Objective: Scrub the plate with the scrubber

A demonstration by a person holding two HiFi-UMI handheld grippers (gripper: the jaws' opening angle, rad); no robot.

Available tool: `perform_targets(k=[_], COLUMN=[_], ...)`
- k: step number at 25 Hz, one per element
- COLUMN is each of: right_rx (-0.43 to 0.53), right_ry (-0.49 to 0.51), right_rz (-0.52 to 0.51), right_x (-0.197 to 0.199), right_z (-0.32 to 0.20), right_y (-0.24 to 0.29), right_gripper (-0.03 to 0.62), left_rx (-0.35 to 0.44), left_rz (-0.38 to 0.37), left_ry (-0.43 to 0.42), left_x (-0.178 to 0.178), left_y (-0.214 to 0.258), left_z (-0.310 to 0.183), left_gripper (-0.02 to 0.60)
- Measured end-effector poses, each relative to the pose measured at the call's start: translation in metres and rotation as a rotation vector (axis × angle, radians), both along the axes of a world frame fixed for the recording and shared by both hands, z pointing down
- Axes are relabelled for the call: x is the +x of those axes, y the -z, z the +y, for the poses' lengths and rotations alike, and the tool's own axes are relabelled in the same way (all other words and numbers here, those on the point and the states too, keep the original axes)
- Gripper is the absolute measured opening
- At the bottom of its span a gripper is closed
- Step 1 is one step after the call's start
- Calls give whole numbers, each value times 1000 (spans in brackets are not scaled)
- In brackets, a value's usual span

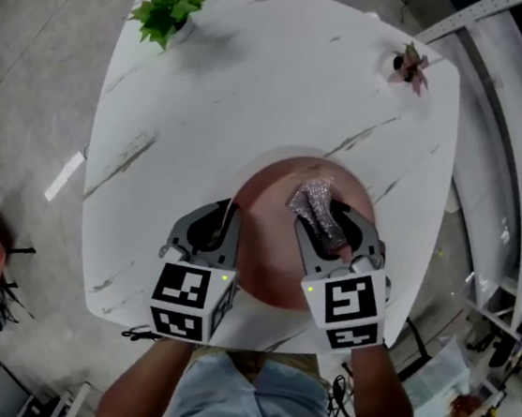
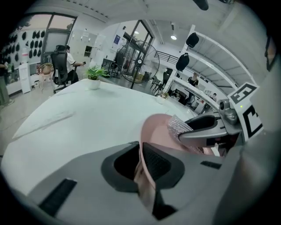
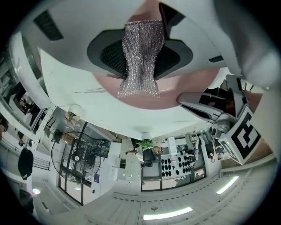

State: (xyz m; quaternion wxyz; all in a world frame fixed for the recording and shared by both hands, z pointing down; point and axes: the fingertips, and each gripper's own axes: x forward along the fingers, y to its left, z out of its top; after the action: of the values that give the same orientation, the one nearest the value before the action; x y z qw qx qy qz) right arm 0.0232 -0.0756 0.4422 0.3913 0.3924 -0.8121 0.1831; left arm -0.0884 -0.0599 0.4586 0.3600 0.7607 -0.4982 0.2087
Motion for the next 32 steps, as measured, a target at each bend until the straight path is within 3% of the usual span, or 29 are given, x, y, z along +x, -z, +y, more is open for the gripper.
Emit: perform_targets(k=[3,5,9,14,17,24,32], right_rx=[-4,26,66,0,-2,56,107], right_ry=[6,8,22,99,157,343,512], right_rz=[-63,-35,143,371,449,501,467], right_x=[-3,0,16,22,12,-32,-66], right_z=[0,-2,-14,-35,-41,-31,2], right_y=[5,7,5,-11,-15,-21,-23], right_gripper=[230,156,115,107,100,89,86], left_rx=[-16,-23,-66,-87,-84,-96,-104], left_rz=[4,8,38,60,59,87,122], left_ry=[-6,-10,-21,-33,-38,-28,16], left_x=[1,1,3,6,7,6,1], left_y=[0,-1,-2,-3,-3,-5,-6], left_z=[0,-1,-1,-4,-5,-7,-10], left_gripper=[29,29,26,20,21,20,18])
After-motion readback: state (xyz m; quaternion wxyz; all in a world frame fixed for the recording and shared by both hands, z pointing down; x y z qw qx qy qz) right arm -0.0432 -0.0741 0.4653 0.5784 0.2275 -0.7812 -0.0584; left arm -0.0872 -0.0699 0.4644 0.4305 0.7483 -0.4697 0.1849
